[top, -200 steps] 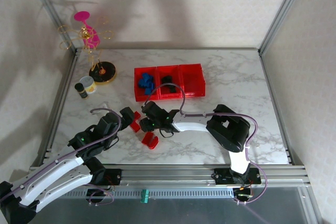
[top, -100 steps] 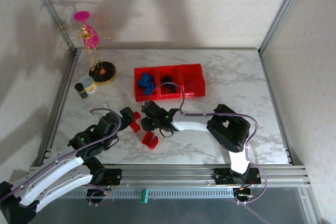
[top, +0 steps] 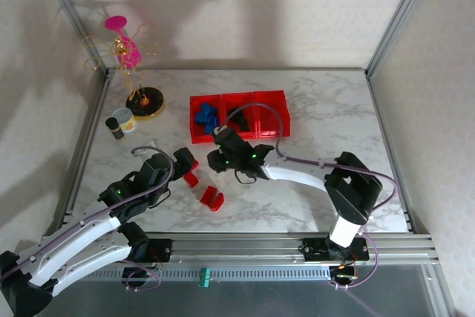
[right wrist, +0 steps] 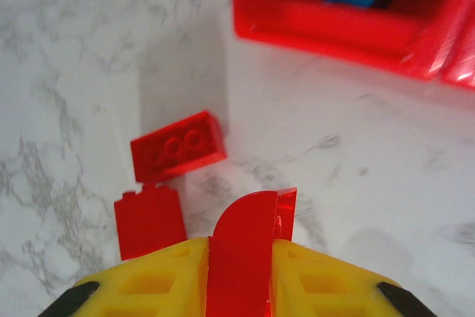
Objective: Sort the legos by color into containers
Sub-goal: Pick up the lego from the center of the table, then place the lego in the container.
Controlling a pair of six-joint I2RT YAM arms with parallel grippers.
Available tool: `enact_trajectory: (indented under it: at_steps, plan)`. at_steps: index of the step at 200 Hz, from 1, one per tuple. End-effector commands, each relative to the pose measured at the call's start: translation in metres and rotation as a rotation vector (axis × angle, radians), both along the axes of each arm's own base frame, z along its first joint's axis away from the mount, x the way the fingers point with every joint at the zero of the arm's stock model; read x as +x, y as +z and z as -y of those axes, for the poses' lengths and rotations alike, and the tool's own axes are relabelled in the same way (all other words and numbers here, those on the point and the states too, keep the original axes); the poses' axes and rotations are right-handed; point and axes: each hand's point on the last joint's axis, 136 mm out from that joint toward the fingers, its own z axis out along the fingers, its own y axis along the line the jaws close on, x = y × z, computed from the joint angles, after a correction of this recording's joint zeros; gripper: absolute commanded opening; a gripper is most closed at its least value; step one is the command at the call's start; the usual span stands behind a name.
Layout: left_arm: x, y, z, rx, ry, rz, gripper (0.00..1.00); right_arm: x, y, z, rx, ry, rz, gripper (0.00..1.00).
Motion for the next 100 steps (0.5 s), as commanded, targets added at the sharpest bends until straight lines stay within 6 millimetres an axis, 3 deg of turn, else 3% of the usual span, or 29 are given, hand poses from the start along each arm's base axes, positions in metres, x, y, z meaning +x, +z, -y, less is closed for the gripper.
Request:
enact_trajectory:
  at_steps: [1, 51, 70, 100]
  plan:
    - [0.007, 0.016, 0.017, -0.027, -0.06, 0.028, 1.0, 0.023, 0.013, 0.03, 0.006, -0.071, 0.024, 0.25]
    - [0.023, 0.02, 0.045, -0.05, -0.134, 0.037, 1.0, 0.091, 0.038, 0.097, 0.045, -0.242, 0.09, 0.25]
    - [0.031, 0.021, 0.057, -0.055, -0.158, 0.036, 1.0, 0.126, 0.048, 0.132, 0.056, -0.341, 0.128, 0.25]
    - [0.044, 0.019, 0.07, -0.03, -0.177, 0.028, 1.0, 0.167, 0.047, 0.165, 0.051, -0.444, 0.157, 0.25]
